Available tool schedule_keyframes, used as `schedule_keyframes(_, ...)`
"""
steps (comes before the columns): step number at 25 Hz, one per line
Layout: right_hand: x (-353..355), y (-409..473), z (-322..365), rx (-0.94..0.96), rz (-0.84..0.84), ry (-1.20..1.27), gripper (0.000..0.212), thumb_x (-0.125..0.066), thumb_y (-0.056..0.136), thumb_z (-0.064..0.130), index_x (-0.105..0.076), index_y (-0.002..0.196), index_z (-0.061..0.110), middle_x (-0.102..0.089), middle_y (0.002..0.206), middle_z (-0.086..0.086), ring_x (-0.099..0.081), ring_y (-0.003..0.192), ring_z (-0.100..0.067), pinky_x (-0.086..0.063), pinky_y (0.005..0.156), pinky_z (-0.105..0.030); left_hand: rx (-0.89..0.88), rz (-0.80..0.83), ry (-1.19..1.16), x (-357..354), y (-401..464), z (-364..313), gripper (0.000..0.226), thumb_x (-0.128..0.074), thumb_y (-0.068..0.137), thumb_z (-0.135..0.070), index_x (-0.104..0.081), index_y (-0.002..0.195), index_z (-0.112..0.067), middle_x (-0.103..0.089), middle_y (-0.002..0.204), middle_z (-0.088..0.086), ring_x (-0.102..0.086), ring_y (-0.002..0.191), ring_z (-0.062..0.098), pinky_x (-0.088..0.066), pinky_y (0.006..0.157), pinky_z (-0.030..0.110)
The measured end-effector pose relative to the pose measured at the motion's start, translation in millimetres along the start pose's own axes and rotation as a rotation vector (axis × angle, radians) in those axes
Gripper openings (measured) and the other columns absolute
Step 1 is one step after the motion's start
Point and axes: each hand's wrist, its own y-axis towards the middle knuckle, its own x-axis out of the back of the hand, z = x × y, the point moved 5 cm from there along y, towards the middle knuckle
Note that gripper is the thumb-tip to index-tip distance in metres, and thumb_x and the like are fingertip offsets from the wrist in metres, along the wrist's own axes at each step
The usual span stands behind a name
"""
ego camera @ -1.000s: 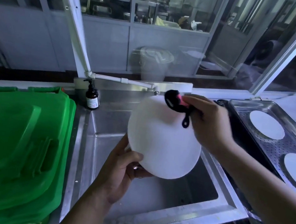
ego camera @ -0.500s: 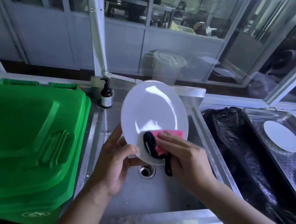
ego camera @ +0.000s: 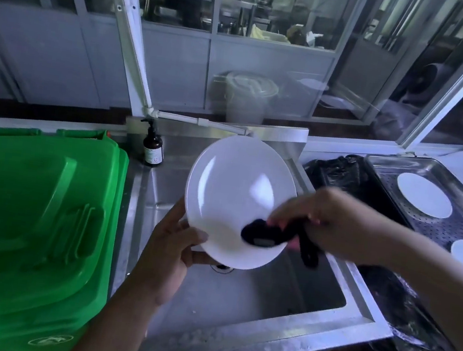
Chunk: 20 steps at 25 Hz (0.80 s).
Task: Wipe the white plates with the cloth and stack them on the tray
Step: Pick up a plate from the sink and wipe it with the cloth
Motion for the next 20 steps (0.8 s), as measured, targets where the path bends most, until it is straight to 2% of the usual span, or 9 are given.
schedule_keyframes(2,24,19,22,0.203,-0.318,-0.221,0.053,-0.048,0.077,-0.008,-0.076,0.113,0.019,-0.074,0.115,0.003,-0.066,0.108,-0.011,-0.051,0.096,-0.034,0.009,0.041,0.028,-5,-1,-1,0.071,-0.068,0.065,-0.018,-0.062,0.135,-0.031,-0.067,0.125,0.014,-0.068,0.105,0.038,-0.058,0.074,0.067)
schedule_keyframes(3,25,29,34,0.316,-0.399,-0.330,0.051,-0.048,0.080,-0.005,-0.073,0.119,0.015,-0.071,0.123,-0.001,-0.063,0.117,-0.015,-0.047,0.105,-0.036,0.018,0.057,0.039,-9,-1,-1,0.070,-0.068,0.065,-0.018,-0.063,0.134,-0.031,-0.067,0.126,0.014,-0.068,0.106,0.038,-0.057,0.074,0.069)
schedule_keyframes(4,18,39,41,0.427,-0.414,-0.423,0.047,-0.049,0.084,-0.003,-0.071,0.123,0.012,-0.068,0.128,-0.006,-0.060,0.125,-0.021,-0.042,0.111,-0.042,0.025,0.068,0.039,-12,-1,-3,0.067,-0.067,0.066,-0.015,-0.065,0.130,-0.032,-0.068,0.125,0.013,-0.068,0.106,0.037,-0.057,0.074,0.068)
schedule_keyframes(6,-4,54,39,0.593,-0.360,-0.572,0.037,-0.055,0.092,0.000,-0.070,0.124,0.009,-0.064,0.133,-0.012,-0.056,0.131,-0.030,-0.037,0.112,-0.055,0.029,0.075,0.016,-18,-2,-8,0.060,-0.060,0.069,-0.005,-0.071,0.121,-0.031,-0.071,0.119,0.010,-0.070,0.100,0.031,-0.060,0.068,0.061)
schedule_keyframes(9,-15,60,28,0.655,-0.357,-0.654,0.032,-0.056,0.097,0.005,-0.070,0.125,0.010,-0.062,0.137,-0.011,-0.053,0.134,-0.029,-0.034,0.114,-0.059,0.007,0.057,0.007,-18,-6,-20,0.057,-0.050,0.071,-0.001,-0.074,0.114,-0.031,-0.071,0.110,0.009,-0.069,0.092,0.026,-0.061,0.059,0.050)
schedule_keyframes(12,-4,60,19,0.624,-0.410,-0.635,0.036,-0.059,0.093,-0.001,-0.069,0.126,0.009,-0.061,0.137,-0.011,-0.052,0.135,-0.030,-0.033,0.115,-0.058,-0.023,0.024,0.015,-12,-11,-28,0.057,-0.051,0.071,-0.001,-0.074,0.112,-0.032,-0.071,0.108,0.008,-0.069,0.090,0.025,-0.061,0.058,0.047)
schedule_keyframes(16,3,51,-8,0.419,-0.489,-0.615,0.046,-0.057,0.086,-0.008,-0.068,0.128,0.009,-0.062,0.137,-0.009,-0.054,0.132,-0.029,-0.041,0.109,-0.057,-0.131,-0.016,0.048,-10,-16,-39,0.057,-0.051,0.072,0.000,-0.074,0.113,-0.031,-0.072,0.105,0.006,-0.068,0.089,0.023,-0.060,0.057,0.044)
schedule_keyframes(20,-25,18,-27,0.237,-0.548,-0.422,0.052,-0.039,0.083,0.006,-0.069,0.125,0.011,-0.064,0.134,-0.005,-0.057,0.129,-0.024,-0.047,0.106,-0.046,-0.223,-0.073,0.045,-6,-15,-47,0.058,-0.052,0.071,0.003,-0.073,0.113,-0.032,-0.071,0.103,0.003,-0.066,0.092,0.023,-0.061,0.057,0.044)
